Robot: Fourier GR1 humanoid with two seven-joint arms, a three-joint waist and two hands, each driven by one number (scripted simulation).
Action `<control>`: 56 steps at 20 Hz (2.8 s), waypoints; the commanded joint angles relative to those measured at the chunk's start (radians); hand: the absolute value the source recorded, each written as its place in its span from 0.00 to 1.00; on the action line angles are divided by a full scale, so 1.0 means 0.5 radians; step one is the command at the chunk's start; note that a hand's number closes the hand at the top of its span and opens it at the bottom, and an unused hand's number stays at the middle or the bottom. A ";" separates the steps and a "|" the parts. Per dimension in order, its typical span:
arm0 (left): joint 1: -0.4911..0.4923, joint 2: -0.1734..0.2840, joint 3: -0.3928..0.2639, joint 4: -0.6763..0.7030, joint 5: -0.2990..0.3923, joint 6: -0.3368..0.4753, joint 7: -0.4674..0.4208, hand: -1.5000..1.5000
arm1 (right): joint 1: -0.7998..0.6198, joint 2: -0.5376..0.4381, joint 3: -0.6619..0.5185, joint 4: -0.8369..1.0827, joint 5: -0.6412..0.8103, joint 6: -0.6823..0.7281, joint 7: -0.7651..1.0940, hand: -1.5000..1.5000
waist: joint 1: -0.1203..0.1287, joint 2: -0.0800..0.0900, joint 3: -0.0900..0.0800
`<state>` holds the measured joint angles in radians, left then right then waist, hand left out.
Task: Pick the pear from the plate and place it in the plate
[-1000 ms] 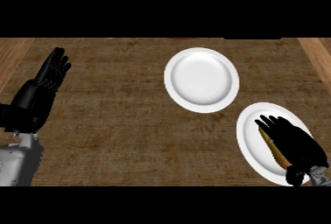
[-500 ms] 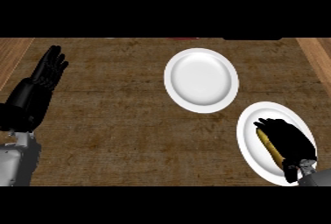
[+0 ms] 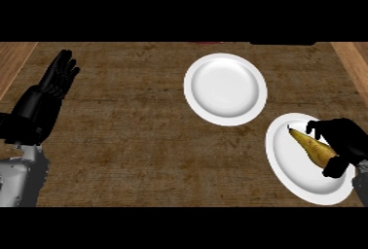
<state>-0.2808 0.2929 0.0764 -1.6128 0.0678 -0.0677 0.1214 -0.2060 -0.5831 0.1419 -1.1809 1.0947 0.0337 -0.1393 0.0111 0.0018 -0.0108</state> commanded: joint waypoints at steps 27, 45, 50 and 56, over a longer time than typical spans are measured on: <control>-0.147 0.025 0.102 0.140 -0.002 -0.023 0.020 0.50 | -1.291 -0.104 -0.761 1.053 -0.877 0.553 -1.154 1.00 | -0.021 -0.002 0.020; -0.051 -0.044 0.067 -0.059 -0.037 -0.030 0.127 0.50 | -1.530 0.677 -0.520 1.042 -0.757 0.263 -0.446 1.00 | 0.004 0.001 0.022; 0.004 -0.042 0.059 0.063 -0.053 -0.103 -0.067 0.50 | -1.747 0.725 -0.502 1.479 -0.610 0.024 -0.481 1.00 | 0.046 0.021 0.022; -0.052 -0.088 0.015 -0.110 -0.059 -0.045 0.101 0.50 | -1.776 0.977 -0.513 1.729 -0.573 -0.211 -0.352 1.00 | 0.076 0.026 0.024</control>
<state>-0.3052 0.2577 0.0955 -1.6215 0.0401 -0.0985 0.1389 -1.0720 -0.1571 -0.0904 -0.4030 0.8132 -0.0096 -0.3580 0.0379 0.0127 0.0003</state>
